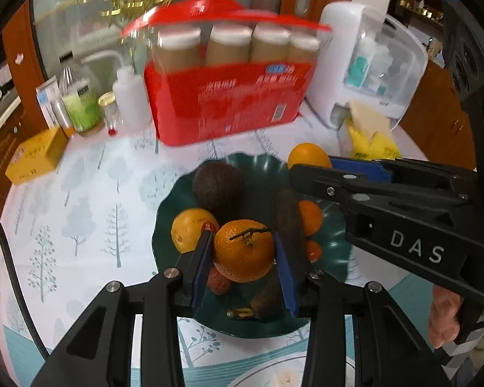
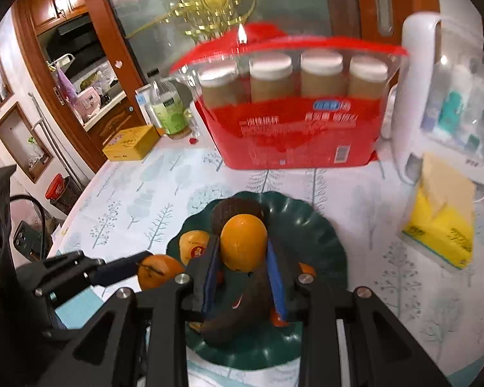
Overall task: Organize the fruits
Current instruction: 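Carry both tangerines onto the green plate and open both tools, then withdraw both tools back over the white plate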
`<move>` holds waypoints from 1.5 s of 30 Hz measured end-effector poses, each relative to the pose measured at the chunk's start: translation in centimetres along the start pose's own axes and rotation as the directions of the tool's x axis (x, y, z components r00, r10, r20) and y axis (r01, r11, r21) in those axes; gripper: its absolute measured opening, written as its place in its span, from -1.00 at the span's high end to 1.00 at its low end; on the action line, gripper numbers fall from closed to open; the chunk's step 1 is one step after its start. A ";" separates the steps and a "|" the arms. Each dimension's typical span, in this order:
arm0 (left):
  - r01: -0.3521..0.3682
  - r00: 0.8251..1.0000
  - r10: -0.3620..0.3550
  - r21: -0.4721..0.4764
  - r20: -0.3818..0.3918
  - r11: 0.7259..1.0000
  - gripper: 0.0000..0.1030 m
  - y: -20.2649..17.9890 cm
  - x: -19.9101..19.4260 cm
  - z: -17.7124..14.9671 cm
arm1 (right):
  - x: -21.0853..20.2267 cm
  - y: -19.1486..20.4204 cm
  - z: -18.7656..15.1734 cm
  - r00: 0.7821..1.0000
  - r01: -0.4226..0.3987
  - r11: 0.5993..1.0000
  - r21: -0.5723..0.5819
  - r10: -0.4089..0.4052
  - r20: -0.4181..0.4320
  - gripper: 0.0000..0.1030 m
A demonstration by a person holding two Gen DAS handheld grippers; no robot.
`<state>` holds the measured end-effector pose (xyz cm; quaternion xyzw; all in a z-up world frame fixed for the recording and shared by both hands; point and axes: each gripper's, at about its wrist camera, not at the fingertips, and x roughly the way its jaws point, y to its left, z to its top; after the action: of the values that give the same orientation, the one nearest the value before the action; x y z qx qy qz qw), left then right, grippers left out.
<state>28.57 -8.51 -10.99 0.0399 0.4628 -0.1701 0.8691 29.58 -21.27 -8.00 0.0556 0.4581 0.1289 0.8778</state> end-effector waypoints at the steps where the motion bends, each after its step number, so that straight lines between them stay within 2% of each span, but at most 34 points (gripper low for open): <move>1: -0.001 1.000 0.001 -0.009 -0.012 1.000 0.28 0.2 0.7 -0.1 | 0.8 0.0 -0.1 1.000 0.000 1.000 0.000 0.000 -0.014 0.43; 10: -0.003 0.998 0.001 -0.024 -0.066 1.000 0.22 1.0 3.2 -0.6 | 4.4 0.0 -0.8 0.997 0.021 1.000 0.005 -0.020 -0.080 0.41; 11: -0.002 0.998 0.001 -0.025 -0.066 1.000 0.17 1.1 3.2 -0.6 | 4.5 0.0 -0.8 0.996 0.019 1.000 0.008 -0.018 -0.089 0.41; 13: -0.007 0.998 0.005 -0.024 -0.058 1.000 -0.17 1.0 2.9 -0.5 | 4.7 -0.1 -0.9 0.995 0.016 1.000 0.017 -0.014 -0.100 0.35; 16: -0.021 0.999 0.021 -0.013 -0.036 1.000 -0.35 0.8 2.2 -0.4 | 4.3 -0.2 -1.1 0.996 0.023 0.999 0.024 -0.021 -0.092 0.16; 19: -0.031 0.999 0.031 -0.011 -0.032 0.999 -0.45 0.6 1.6 -0.4 | 3.6 -0.1 -1.0 0.997 0.025 0.999 0.022 -0.024 -0.077 0.14; 34: -0.068 0.998 0.068 -0.012 0.005 0.998 -0.60 -0.8 -4.2 -2.0 | -3.3 1.1 -2.1 1.000 0.016 1.000 0.018 -0.017 0.009 0.14; 40: -0.072 0.997 0.073 -0.035 0.030 0.997 -0.68 -1.3 -7.1 -4.1 | -6.6 2.2 -5.4 1.000 0.012 1.000 -0.012 -0.012 0.028 0.14; 45: -0.083 0.996 0.084 -0.018 0.033 0.996 -0.69 -2.5 -8.5 -7.2 | -9.0 2.4 -8.6 0.999 0.001 1.000 -0.011 -0.001 0.041 0.13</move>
<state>17.70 -7.00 -7.88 0.0490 0.4474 -0.1305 0.8834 17.15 -21.63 -5.32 0.0532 0.4395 0.1299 0.8872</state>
